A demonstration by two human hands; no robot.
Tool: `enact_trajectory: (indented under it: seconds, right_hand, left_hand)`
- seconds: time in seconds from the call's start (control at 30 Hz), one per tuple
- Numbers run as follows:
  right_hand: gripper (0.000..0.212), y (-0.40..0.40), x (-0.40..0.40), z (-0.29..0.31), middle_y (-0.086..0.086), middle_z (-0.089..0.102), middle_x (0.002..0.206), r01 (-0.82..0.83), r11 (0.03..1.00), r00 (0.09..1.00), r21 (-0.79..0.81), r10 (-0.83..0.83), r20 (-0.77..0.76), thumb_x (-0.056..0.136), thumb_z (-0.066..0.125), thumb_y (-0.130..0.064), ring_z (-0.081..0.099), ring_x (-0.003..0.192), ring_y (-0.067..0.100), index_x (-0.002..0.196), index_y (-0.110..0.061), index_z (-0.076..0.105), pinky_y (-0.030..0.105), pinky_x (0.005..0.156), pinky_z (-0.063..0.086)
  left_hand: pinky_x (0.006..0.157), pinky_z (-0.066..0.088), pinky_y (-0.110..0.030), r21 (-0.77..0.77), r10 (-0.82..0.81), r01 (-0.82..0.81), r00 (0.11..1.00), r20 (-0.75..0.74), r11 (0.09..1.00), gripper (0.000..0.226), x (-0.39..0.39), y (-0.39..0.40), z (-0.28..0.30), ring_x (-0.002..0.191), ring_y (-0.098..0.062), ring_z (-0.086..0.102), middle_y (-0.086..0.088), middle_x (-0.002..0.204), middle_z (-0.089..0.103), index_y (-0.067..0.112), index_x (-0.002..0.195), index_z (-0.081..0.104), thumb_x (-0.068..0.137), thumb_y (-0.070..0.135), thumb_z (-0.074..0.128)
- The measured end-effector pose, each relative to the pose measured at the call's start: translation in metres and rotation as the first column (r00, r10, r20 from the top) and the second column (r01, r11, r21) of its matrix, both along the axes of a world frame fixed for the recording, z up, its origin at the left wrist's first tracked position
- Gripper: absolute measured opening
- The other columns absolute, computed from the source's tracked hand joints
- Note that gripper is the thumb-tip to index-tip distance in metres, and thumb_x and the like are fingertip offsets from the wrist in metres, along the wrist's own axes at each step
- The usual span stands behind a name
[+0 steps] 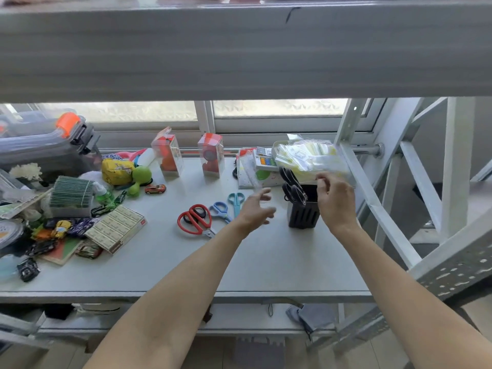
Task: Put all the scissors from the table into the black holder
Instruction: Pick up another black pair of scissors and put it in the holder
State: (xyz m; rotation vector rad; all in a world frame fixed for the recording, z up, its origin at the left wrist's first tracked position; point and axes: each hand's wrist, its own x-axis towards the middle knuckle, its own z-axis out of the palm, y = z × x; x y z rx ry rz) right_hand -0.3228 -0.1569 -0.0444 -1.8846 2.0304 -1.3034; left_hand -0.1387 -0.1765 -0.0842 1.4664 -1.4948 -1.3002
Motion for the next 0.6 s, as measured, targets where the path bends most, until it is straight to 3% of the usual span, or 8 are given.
enact_trajectory:
  seconds: [0.1, 0.2, 0.27, 0.37, 0.47, 0.6]
  right_hand:
    - [0.021, 0.021, 0.002, -0.012, 0.008, 0.065, 0.085, 0.133, 0.988, 0.976, -0.083, -0.116, 0.182, 0.099, 0.042, -0.016, 0.056, 0.077, 0.023, 0.097, -0.007, 0.06, 0.027, 0.07, 0.037]
    - [0.021, 0.051, 0.019, -0.032, 0.005, 0.055, 0.075, 0.212, 0.976, 0.934, -0.049, -0.187, 0.305, 0.102, 0.037, -0.014, 0.05, 0.068, 0.023, 0.087, -0.009, 0.052, 0.027, 0.063, 0.028]
    - [0.023, 0.07, 0.042, -0.051, 0.004, 0.056, 0.073, 0.115, 0.993, 0.947, 0.015, -0.114, 0.301, 0.102, 0.037, -0.014, 0.049, 0.065, 0.022, 0.084, -0.011, 0.051, 0.029, 0.061, 0.03]
    - [0.022, 0.084, 0.088, -0.077, 0.003, 0.062, 0.081, -0.196, 0.972, 0.962, 0.13, 0.165, 0.217, 0.098, 0.042, -0.018, 0.056, 0.07, 0.019, 0.086, -0.012, 0.058, 0.032, 0.065, 0.043]
    - [0.022, 0.079, 0.134, -0.089, 0.002, 0.062, 0.107, -0.452, 0.854, 0.891, 0.259, 0.447, 0.082, 0.097, 0.048, -0.017, 0.062, 0.087, 0.019, 0.114, -0.014, 0.061, 0.031, 0.079, 0.051]
    - [0.048, 0.059, 0.183, -0.086, 0.005, 0.046, 0.137, -0.526, 0.731, 0.797, 0.434, 0.603, -0.049, 0.096, 0.046, -0.016, 0.056, 0.111, 0.028, 0.143, -0.017, 0.039, 0.038, 0.091, 0.047]
  left_hand:
    - [0.078, 0.057, -0.037, -0.116, 0.252, -0.243, 0.965, 0.071, 0.963, 0.042, 0.043, -0.002, -0.007, 0.094, -0.028, 0.066, -0.014, 0.122, 0.062, 0.006, 0.134, 0.054, 0.092, 0.002, 0.052]
    - [0.088, 0.05, -0.033, -0.266, 0.6, -0.542, 0.758, 0.256, 0.797, 0.033, 0.093, 0.0, -0.017, 0.107, -0.03, 0.063, -0.012, 0.122, 0.058, 0.01, 0.123, 0.061, 0.091, 0.008, 0.052]
    - [0.093, 0.047, -0.04, -0.242, 0.708, -0.67, 0.616, 0.345, 0.702, 0.034, 0.125, 0.005, -0.023, 0.113, -0.033, 0.058, -0.015, 0.132, 0.048, 0.011, 0.126, 0.057, 0.092, 0.012, 0.052]
    - [0.099, 0.045, -0.045, -0.064, 0.681, -0.74, 0.576, 0.452, 0.669, 0.044, 0.161, 0.012, -0.031, 0.12, -0.04, 0.054, -0.019, 0.143, 0.034, 0.007, 0.136, 0.047, 0.093, 0.016, 0.051]
    - [0.106, 0.04, -0.039, 0.029, 0.596, -0.703, 0.623, 0.506, 0.711, 0.047, 0.174, 0.015, -0.039, 0.128, -0.039, 0.049, -0.022, 0.152, 0.024, 0.003, 0.14, 0.046, 0.096, 0.018, 0.048]
    - [0.106, 0.04, -0.036, 0.034, 0.538, -0.648, 0.66, 0.524, 0.761, 0.043, 0.176, 0.016, -0.045, 0.119, -0.039, 0.055, -0.02, 0.145, 0.032, 0.006, 0.134, 0.056, 0.095, 0.021, 0.05]
